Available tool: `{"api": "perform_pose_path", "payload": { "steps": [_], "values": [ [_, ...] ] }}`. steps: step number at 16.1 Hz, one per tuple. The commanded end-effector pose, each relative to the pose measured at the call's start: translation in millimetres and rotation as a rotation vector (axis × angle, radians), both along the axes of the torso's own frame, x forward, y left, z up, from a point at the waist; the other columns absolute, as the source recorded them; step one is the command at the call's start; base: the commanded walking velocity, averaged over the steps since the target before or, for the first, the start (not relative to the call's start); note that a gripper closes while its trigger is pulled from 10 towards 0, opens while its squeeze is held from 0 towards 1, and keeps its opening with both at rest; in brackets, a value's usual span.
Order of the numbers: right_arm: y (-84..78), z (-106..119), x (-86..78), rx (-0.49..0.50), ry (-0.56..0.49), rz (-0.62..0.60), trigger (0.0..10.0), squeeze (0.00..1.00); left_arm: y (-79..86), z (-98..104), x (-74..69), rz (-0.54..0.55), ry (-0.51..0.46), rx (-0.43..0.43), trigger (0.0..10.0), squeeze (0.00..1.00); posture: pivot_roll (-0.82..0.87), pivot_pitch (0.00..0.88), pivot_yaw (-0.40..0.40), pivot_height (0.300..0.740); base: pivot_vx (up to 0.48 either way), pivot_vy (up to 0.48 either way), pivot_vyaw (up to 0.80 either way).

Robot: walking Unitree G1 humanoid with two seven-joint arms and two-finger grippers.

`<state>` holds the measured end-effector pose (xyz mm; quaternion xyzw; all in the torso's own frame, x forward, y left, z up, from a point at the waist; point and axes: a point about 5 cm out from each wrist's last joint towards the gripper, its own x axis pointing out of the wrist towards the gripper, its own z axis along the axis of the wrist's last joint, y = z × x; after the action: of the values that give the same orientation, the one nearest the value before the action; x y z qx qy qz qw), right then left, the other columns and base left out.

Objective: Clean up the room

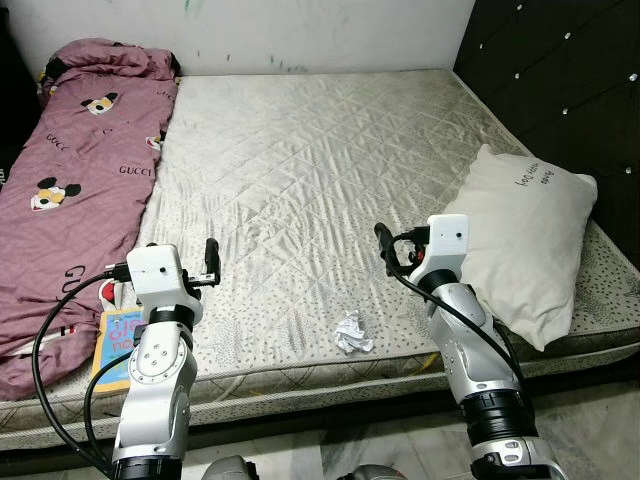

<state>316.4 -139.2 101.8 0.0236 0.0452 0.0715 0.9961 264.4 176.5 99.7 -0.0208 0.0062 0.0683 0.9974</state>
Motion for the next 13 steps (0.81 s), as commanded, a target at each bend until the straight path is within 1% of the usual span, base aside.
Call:
{"api": "perform_pose_path", "payload": {
  "steps": [1, 13],
  "values": [
    [1.2, 2.3, 2.8, -0.008, 0.001, 0.003, 10.0, 0.00, 0.8, -2.7, 1.2, 0.003, 0.019, 0.006, 10.0, 0.00, -0.10, 0.000, -0.025, 0.740, 0.000, 0.000, 0.00],
    [1.2, 2.3, 2.8, -0.008, 0.001, 0.003, 10.0, 0.00, 0.8, -2.7, 1.2, 0.003, 0.019, 0.006, 10.0, 0.00, -0.10, 0.000, -0.025, 0.740, 0.000, 0.000, 0.00]
  ]
}}
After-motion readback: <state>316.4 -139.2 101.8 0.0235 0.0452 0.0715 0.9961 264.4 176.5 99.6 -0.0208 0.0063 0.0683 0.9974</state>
